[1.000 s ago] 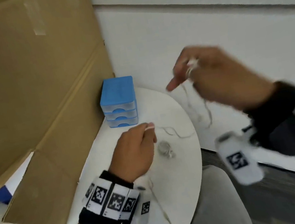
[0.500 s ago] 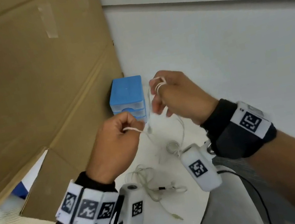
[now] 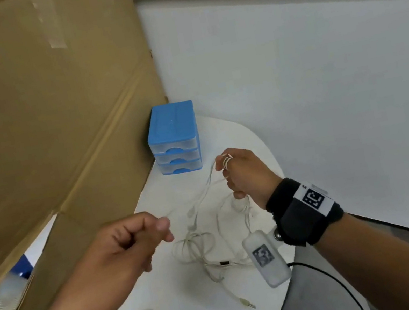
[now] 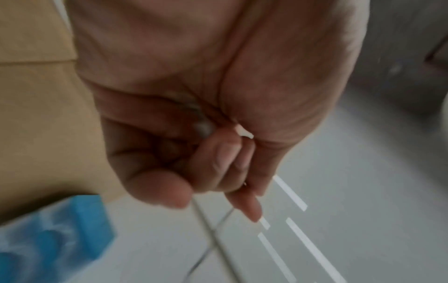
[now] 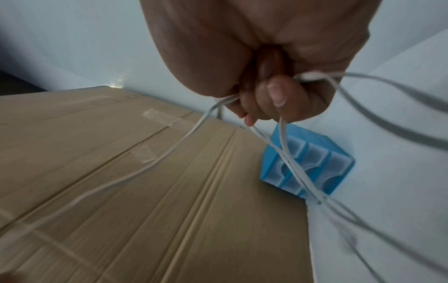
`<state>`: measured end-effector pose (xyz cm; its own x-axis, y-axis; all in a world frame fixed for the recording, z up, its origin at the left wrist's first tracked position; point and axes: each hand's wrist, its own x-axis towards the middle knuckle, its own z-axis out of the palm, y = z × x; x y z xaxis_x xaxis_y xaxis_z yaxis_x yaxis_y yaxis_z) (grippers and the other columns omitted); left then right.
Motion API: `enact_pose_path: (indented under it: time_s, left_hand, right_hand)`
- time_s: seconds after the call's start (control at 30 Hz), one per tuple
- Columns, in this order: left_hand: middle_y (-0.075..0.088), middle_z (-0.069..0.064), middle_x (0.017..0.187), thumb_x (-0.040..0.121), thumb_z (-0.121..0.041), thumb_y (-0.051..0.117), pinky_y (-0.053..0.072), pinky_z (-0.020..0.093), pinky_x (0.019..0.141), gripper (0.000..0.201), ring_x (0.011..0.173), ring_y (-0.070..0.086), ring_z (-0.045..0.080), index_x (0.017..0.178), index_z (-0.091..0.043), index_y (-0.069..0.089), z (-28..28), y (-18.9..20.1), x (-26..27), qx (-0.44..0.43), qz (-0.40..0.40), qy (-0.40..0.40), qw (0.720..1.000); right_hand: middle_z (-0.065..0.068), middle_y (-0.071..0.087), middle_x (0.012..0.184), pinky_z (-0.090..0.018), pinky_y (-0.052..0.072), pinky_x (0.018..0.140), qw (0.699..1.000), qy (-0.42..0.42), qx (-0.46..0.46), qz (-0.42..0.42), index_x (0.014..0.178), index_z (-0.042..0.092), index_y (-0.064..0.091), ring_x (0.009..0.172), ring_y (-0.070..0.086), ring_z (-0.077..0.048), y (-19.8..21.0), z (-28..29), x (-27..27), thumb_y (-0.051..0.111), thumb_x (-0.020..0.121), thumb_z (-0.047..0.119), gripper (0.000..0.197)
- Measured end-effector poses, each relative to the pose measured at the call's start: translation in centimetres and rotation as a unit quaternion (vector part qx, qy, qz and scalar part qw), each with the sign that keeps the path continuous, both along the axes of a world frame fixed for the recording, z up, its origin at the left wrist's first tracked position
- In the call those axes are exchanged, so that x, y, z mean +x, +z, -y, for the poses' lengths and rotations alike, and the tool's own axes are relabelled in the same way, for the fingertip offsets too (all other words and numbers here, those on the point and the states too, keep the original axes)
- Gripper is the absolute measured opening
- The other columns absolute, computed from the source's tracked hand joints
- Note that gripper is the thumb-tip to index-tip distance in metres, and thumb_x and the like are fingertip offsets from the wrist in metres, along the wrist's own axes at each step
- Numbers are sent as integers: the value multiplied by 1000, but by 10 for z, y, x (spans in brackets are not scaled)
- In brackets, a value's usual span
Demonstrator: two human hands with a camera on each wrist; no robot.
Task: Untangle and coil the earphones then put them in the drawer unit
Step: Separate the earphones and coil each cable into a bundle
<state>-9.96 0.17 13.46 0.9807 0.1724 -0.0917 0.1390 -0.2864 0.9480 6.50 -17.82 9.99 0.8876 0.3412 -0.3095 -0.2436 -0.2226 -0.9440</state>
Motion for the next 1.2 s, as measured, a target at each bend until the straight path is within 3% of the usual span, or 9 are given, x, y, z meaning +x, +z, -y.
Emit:
enact_pose_path:
  time_s: [0.17, 0.27, 0.37, 0.43, 0.5, 0.73, 0.9, 1.03, 1.2]
  left_hand:
    - [27, -8, 41, 56, -74, 74, 35, 11, 42, 65, 34, 22, 9, 72, -11, 72, 6, 27, -16, -129, 62, -6, 990]
    - [30, -6, 41, 58, -72, 74, 34, 16, 41, 62, 35, 25, 9, 70, -11, 68, 15, 18, -4, -160, 48, -38, 985]
    - [34, -1, 45, 64, -59, 67, 31, 23, 43, 46, 43, 29, 15, 68, -14, 65, 18, -4, 10, -130, 13, -27, 991]
    - [36, 3, 48, 67, -55, 56, 32, 24, 45, 41, 47, 31, 17, 67, -16, 65, 18, -16, 14, -114, -4, -16, 993]
    - [38, 5, 50, 70, -56, 53, 33, 25, 47, 40, 49, 34, 17, 68, -18, 65, 18, -29, 17, -101, -18, -13, 995]
    - [49, 3, 52, 85, -42, 49, 36, 21, 52, 30, 49, 42, 14, 71, -20, 64, 27, -64, 28, -100, -62, -32, 993]
    - [54, 3, 52, 78, -51, 54, 38, 25, 53, 35, 50, 46, 14, 71, -19, 65, 32, -81, 33, -125, -97, -36, 987]
    - [49, -2, 48, 74, -57, 51, 36, 22, 53, 37, 48, 43, 11, 70, -23, 65, 36, -89, 36, -109, -104, -45, 988]
    - [34, -6, 48, 98, -26, 51, 25, 17, 45, 39, 45, 28, 8, 62, -19, 64, 44, -95, 43, -142, -148, 2, 979]
  right_hand:
    - [-1, 42, 60, -21, 32, 41, 999, 38, -27, 2, 74, 12, 57, 43, 33, -13, -27, -16, 6, 37, 90, 2, 28]
    - [-4, 61, 79, -27, 44, 52, 990, 126, -54, 41, 73, 13, 59, 53, 49, -14, -42, -39, -9, 47, 90, 6, 21]
    - [-5, 65, 96, -28, 45, 74, 939, 252, -183, 145, 92, 17, 62, 82, 57, -19, -54, -44, -13, 61, 89, 24, 8]
    - [-2, 59, 116, -30, 45, 86, 887, 296, -290, 206, 116, 21, 57, 104, 55, -20, -57, -34, -3, 63, 87, 25, 30]
    - [0, 53, 127, -31, 44, 93, 868, 296, -340, 209, 129, 25, 50, 114, 52, -21, -61, -20, 13, 61, 86, 17, 45]
    - [-6, 39, 139, -40, 46, 99, 805, 259, -522, 116, 144, 31, 30, 128, 43, -30, -119, 11, 58, 71, 78, 38, 78]
    - [-8, 40, 130, -38, 47, 87, 773, 302, -536, 155, 130, 24, 42, 117, 45, -32, -140, 4, 63, 62, 79, 23, 55]
    - [-10, 41, 130, -38, 45, 91, 781, 288, -526, 172, 131, 19, 44, 120, 45, -33, -142, 2, 97, 58, 83, 17, 50]
    - [-14, 43, 140, -38, 41, 102, 866, 167, -442, 165, 146, 22, 34, 128, 44, -33, -145, -7, 156, 67, 85, 27, 70]
